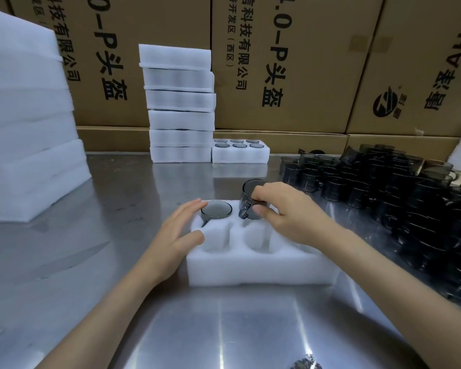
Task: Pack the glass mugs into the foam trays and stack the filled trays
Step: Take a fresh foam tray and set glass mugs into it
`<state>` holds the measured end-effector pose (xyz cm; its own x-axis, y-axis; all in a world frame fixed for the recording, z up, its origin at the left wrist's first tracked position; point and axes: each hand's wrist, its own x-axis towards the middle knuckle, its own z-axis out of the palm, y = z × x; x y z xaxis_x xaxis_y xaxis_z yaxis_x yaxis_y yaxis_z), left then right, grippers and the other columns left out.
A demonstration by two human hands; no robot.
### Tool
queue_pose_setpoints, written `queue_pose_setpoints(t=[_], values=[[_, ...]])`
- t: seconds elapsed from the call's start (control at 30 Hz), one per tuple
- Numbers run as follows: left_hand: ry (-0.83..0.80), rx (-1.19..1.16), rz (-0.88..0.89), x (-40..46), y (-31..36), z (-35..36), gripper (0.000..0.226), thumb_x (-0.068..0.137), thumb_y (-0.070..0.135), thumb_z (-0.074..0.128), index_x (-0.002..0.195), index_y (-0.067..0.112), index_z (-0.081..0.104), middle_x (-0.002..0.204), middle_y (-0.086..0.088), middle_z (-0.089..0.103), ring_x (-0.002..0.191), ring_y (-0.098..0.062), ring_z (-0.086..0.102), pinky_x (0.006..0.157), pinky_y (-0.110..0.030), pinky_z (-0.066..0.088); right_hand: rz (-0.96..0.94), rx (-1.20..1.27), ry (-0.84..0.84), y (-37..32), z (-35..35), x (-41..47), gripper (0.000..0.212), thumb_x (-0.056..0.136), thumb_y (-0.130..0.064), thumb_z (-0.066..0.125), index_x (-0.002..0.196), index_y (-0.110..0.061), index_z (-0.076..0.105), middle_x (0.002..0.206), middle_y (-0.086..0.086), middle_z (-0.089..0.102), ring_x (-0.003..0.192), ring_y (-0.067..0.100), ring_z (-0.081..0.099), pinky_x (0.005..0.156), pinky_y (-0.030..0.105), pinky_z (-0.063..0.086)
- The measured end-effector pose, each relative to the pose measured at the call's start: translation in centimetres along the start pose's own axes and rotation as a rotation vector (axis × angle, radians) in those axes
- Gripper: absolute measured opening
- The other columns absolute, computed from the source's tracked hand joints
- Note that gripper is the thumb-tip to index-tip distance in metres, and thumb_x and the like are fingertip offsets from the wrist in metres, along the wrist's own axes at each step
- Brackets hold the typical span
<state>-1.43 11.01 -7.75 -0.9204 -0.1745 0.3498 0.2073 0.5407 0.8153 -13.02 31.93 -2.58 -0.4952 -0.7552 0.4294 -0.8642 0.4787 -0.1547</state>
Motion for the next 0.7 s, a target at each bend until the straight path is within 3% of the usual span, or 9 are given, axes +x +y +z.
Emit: queue_pose_setpoints(t=[0.13,0.33,0.5,0.63,0.7], values=[[0.007,0.002,-0.003,-0.03,0.05,-0.16,0.084,0.053,0.048,0.043,0.134,0.028,0.046,0.146,0.013,0.036,0.136,0.002,0.026,0.114,-0.025,0.019,0.012,-0.003,-0.063,-0.23,-0.24,-0.24,0.015,0.097,-0.027,0.044,0.083,-0.022,0.041,0.077,-0.012,0.041,0.087,0.010,0.037,0.078,0.043,0.044],[0.002,-0.003,-0.007,-0.10,0.06,0.02,0.067,0.066,0.027,0.048,0.133,0.031,0.046,0.147,0.013,0.035,0.136,0.002,0.025,0.114,-0.025,0.019,0.037,0.059,-0.111,-0.09,-0.10,-0.45,0.014,0.099,-0.029,0.040,0.086,-0.024,0.041,0.089,-0.013,0.042,0.089,0.008,0.038,0.080,0.044,0.044],[-0.001,0.024,-0.011,-0.11,0.21,-0.08,0.084,0.054,0.050,0.043,0.135,0.028,0.045,0.148,0.012,0.034,0.138,0.001,0.024,0.116,-0.029,0.018,0.043,0.115,-0.084,0.10,0.21,-0.42,0.013,0.098,-0.031,0.041,0.085,-0.031,0.040,0.123,-0.023,0.034,0.110,0.006,0.044,0.084,0.045,0.046],[-0.002,0.066,-0.014,-0.06,0.50,-0.18,0.086,0.053,0.051,0.041,0.135,0.028,0.045,0.148,0.012,0.033,0.139,-0.003,0.024,0.116,-0.032,0.018,0.021,0.113,-0.074,0.14,0.42,-0.45,0.013,0.098,-0.028,0.041,0.085,-0.028,0.040,0.127,-0.018,0.033,0.111,0.010,0.044,0.087,0.041,0.044],[-0.019,0.104,-0.004,-0.07,0.80,-0.18,0.082,0.052,0.053,0.039,0.132,0.035,0.044,0.145,0.019,0.033,0.136,-0.002,0.023,0.112,-0.024,0.018,0.010,0.115,-0.077,0.04,0.49,-0.43,0.012,0.099,-0.028,0.041,0.087,-0.029,0.040,0.126,-0.019,0.033,0.105,0.006,0.043,0.083,0.035,0.042]])
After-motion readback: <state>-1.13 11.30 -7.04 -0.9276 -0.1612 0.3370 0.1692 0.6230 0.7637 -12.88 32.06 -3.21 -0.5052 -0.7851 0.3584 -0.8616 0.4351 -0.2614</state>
